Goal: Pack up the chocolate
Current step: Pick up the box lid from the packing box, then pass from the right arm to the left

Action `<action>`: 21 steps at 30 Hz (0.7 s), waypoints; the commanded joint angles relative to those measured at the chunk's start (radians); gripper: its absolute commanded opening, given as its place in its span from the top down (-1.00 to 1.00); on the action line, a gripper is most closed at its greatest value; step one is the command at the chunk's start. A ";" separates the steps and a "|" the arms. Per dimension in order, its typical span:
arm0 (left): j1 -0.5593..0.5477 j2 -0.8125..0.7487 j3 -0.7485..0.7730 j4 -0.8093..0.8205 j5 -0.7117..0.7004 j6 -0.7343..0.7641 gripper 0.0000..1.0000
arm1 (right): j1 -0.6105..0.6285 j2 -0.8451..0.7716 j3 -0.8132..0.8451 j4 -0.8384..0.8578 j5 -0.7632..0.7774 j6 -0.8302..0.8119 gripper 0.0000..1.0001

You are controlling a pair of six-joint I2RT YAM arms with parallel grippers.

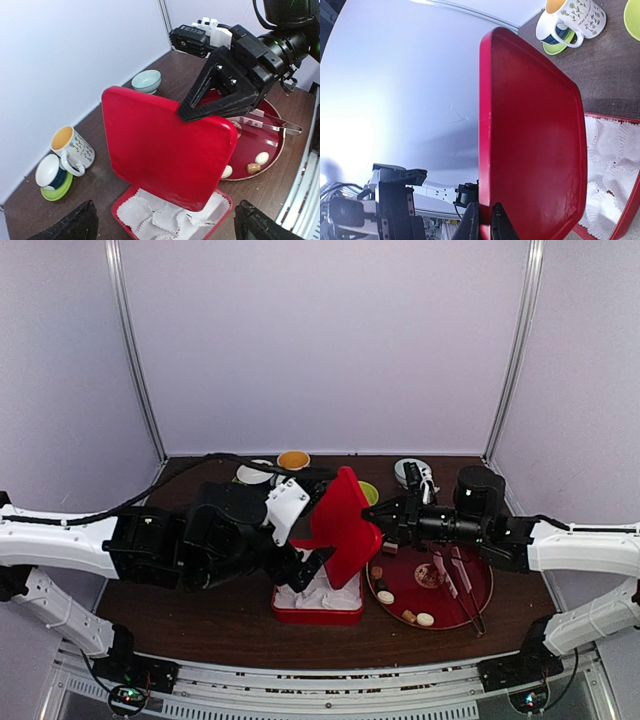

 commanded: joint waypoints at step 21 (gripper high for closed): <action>-0.055 0.211 0.034 0.196 -0.084 0.148 -0.96 | 0.093 -0.103 -0.046 0.343 0.305 0.388 1.00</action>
